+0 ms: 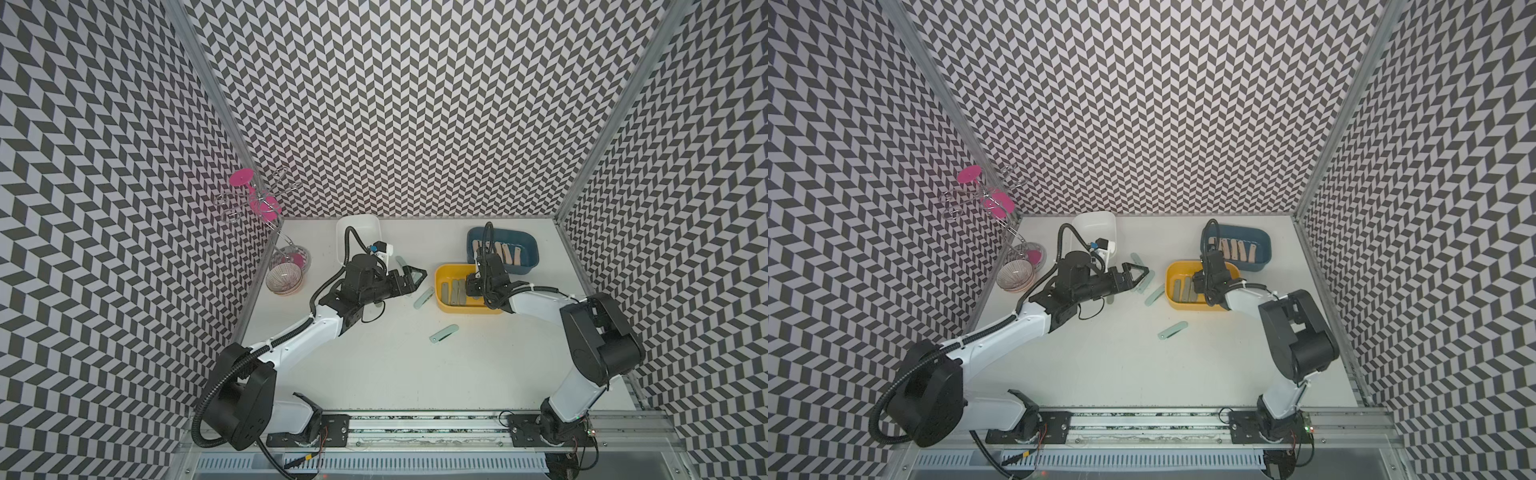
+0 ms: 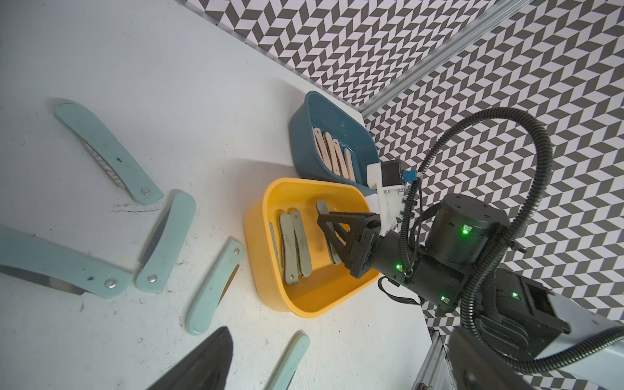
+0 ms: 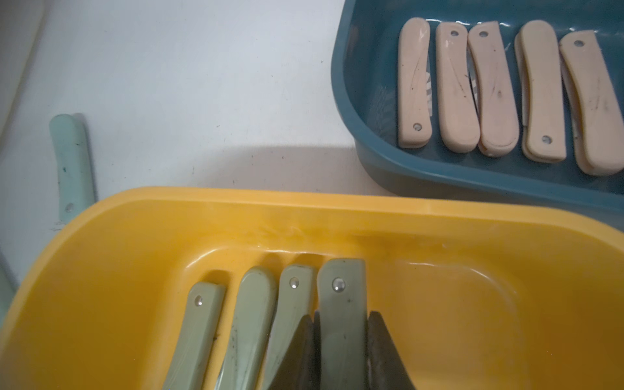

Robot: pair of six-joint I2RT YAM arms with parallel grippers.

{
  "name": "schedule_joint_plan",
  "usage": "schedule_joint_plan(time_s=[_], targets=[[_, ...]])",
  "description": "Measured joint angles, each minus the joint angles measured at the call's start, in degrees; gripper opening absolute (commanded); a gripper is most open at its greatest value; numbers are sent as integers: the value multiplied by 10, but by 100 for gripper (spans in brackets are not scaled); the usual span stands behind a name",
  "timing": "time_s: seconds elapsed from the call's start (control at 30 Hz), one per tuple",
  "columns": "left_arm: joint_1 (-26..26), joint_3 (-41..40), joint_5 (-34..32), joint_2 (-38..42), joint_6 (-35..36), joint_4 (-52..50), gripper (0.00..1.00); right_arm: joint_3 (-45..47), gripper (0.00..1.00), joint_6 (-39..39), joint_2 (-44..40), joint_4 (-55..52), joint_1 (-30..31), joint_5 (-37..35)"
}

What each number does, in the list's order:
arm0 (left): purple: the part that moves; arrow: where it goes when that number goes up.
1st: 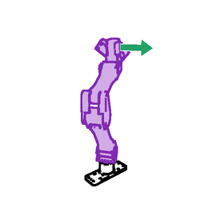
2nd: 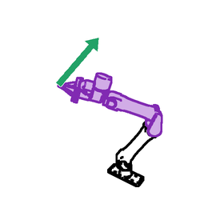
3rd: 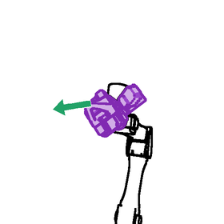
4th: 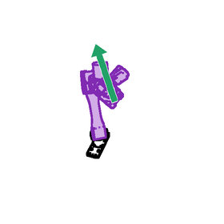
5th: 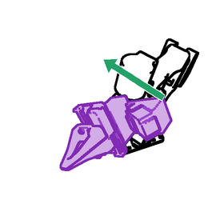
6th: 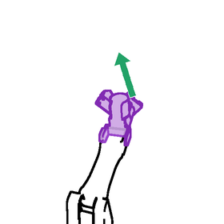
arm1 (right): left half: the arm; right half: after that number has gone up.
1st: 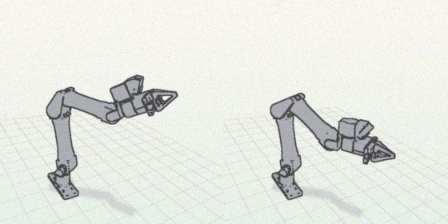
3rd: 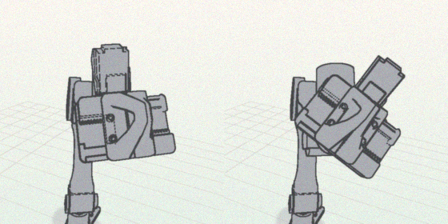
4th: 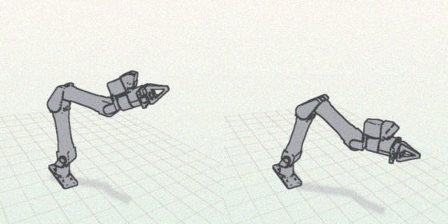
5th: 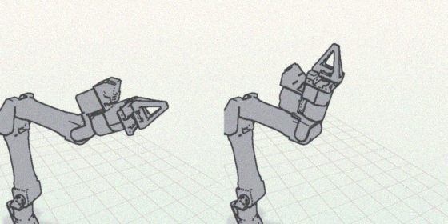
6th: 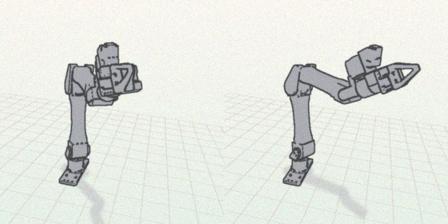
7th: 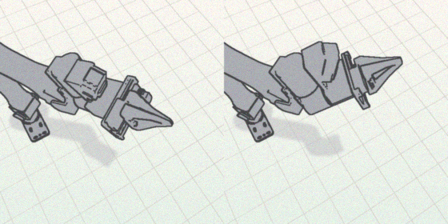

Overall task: Place the fruit knives into the storage box by color
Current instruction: Place the fruit knife in the storage box.

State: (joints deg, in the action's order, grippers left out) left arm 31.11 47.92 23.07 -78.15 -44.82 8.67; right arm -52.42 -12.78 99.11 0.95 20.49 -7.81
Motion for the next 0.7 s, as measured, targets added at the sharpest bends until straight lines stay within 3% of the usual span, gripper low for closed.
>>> schedule_joint_plan(time_s=[0.47,0.6,0.7], targets=[[0,0,2,-7,2,1,100,-13,18,-5,47,18,-14,23],[0,0,2,-7,2,1,100,-13,23,-10,56,21,-15,25],[0,0,2,-7,2,0,100,-13,33,-16,57,21,-15,27]])
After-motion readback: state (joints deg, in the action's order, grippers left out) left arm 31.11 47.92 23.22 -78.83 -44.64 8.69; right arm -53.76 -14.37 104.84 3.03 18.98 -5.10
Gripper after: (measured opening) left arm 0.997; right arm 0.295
